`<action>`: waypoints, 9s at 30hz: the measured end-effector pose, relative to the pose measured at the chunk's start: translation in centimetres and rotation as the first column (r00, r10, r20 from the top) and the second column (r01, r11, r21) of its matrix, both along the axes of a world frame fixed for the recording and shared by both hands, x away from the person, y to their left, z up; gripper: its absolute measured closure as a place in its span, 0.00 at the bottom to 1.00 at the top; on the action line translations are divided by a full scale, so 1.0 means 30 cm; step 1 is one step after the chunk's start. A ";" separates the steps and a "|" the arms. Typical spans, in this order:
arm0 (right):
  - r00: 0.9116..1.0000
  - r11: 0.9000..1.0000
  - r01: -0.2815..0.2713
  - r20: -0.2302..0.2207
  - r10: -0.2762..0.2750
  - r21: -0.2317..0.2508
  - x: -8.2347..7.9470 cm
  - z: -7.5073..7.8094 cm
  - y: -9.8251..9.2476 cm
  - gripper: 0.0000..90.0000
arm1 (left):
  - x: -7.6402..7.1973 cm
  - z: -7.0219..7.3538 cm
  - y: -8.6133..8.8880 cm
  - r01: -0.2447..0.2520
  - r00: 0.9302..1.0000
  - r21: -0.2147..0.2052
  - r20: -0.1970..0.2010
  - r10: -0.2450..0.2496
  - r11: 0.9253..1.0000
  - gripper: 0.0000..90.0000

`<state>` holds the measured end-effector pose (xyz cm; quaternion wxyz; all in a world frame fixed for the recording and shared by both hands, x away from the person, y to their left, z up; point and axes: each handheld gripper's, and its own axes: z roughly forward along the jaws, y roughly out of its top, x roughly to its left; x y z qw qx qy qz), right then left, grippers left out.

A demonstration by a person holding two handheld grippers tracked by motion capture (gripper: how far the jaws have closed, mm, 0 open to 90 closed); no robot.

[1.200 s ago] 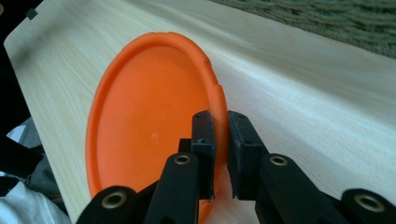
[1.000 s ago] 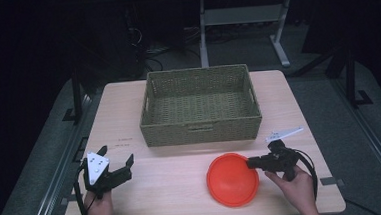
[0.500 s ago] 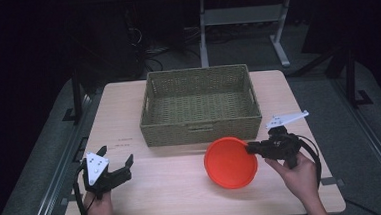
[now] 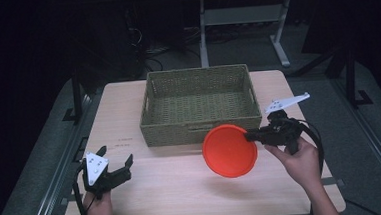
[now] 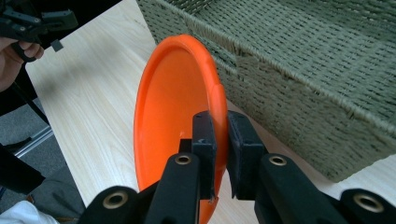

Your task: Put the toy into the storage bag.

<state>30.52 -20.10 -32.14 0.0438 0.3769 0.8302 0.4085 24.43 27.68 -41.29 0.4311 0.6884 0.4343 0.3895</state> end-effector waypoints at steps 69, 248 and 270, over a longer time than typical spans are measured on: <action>0.993 0.995 0.096 -0.065 -0.096 0.004 0.439 0.271 0.052 0.91 | -0.002 0.001 0.002 0.002 1.000 -0.012 -0.001 -0.002 1.000 0.14; 0.977 0.986 0.035 -0.212 0.000 0.163 0.373 0.001 -0.007 0.33 | 0.003 0.001 -0.001 0.005 1.000 -0.014 0.000 -0.005 1.000 0.14; 0.983 0.977 -0.046 -0.162 0.082 0.210 0.225 -0.049 -0.066 0.29 | 0.003 0.001 -0.001 0.002 1.000 -0.012 -0.001 -0.002 1.000 0.14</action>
